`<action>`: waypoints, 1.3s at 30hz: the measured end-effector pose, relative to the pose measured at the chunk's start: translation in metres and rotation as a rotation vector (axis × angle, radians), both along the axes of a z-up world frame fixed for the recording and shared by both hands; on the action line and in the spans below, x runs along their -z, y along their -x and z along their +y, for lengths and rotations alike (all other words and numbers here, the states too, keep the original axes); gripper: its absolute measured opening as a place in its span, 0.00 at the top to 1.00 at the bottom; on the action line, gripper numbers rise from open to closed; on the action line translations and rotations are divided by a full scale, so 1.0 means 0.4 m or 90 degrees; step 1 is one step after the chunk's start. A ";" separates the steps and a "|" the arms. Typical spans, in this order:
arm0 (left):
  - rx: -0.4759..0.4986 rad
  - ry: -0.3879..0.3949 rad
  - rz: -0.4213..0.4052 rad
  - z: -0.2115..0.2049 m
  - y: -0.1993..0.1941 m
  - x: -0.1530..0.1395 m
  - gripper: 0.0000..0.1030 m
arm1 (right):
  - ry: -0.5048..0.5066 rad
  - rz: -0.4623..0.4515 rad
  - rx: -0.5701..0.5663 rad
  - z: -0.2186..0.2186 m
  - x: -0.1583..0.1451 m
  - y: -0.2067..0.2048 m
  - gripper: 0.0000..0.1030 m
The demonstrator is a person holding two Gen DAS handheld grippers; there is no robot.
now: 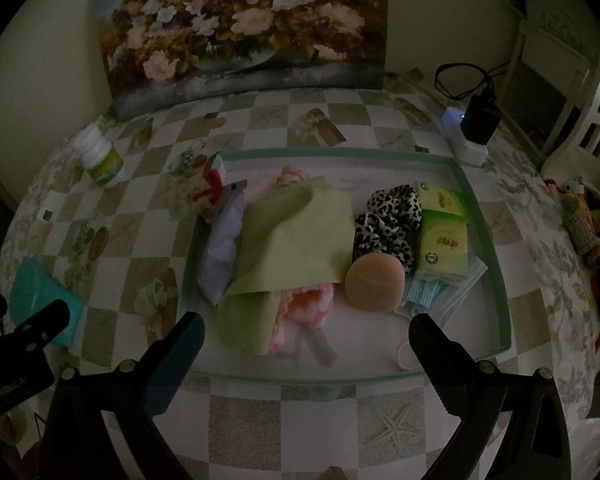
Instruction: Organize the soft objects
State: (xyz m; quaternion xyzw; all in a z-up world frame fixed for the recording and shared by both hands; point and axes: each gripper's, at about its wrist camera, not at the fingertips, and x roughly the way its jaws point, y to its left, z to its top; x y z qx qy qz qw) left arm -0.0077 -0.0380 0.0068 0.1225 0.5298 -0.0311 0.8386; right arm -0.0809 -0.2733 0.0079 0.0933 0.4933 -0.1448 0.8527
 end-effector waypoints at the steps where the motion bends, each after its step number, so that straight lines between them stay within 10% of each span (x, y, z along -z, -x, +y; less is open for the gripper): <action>1: -0.001 0.000 0.001 -0.001 -0.001 0.000 0.00 | 0.000 0.001 0.000 0.000 0.000 0.000 0.00; 39: -0.002 0.004 0.012 0.001 -0.003 0.010 0.00 | 0.002 0.007 0.004 -0.006 0.006 -0.002 0.00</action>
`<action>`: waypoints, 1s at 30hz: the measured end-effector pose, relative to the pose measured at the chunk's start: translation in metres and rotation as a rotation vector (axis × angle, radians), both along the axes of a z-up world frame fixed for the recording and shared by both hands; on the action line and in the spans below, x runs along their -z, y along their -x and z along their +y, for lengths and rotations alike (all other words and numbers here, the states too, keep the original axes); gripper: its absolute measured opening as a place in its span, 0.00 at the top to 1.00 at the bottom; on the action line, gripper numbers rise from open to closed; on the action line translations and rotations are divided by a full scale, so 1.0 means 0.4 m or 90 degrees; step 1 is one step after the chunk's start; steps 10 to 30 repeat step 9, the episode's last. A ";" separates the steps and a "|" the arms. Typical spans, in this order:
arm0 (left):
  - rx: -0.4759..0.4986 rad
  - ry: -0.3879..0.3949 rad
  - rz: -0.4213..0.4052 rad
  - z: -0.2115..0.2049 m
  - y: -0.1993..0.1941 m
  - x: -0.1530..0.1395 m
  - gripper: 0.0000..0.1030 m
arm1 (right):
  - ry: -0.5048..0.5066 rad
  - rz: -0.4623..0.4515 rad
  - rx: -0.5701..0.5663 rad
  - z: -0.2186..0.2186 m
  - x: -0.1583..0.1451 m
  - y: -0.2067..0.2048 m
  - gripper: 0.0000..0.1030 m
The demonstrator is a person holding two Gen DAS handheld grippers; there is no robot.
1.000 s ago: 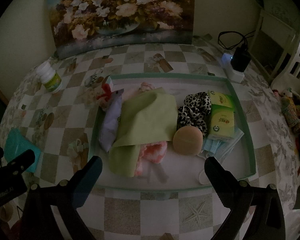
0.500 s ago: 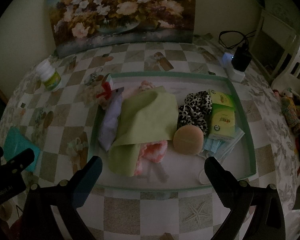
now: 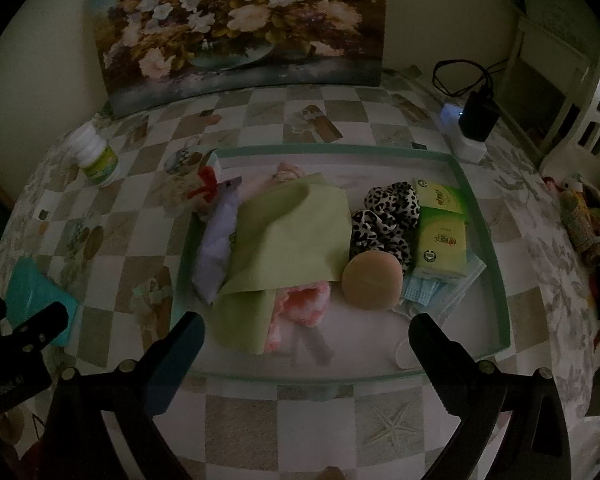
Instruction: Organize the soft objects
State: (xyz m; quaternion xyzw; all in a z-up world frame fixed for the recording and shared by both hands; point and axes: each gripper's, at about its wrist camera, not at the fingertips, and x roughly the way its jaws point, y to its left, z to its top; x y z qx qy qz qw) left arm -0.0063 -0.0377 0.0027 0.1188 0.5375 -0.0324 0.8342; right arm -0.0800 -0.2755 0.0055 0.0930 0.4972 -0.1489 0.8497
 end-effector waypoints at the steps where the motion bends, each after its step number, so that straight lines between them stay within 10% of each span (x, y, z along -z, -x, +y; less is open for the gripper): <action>1: 0.001 0.000 0.001 0.000 0.000 0.000 0.00 | 0.000 0.000 0.000 0.000 0.000 0.000 0.00; 30: 0.000 0.003 0.008 0.001 -0.003 0.001 0.00 | 0.000 0.001 -0.001 0.001 0.001 0.000 0.00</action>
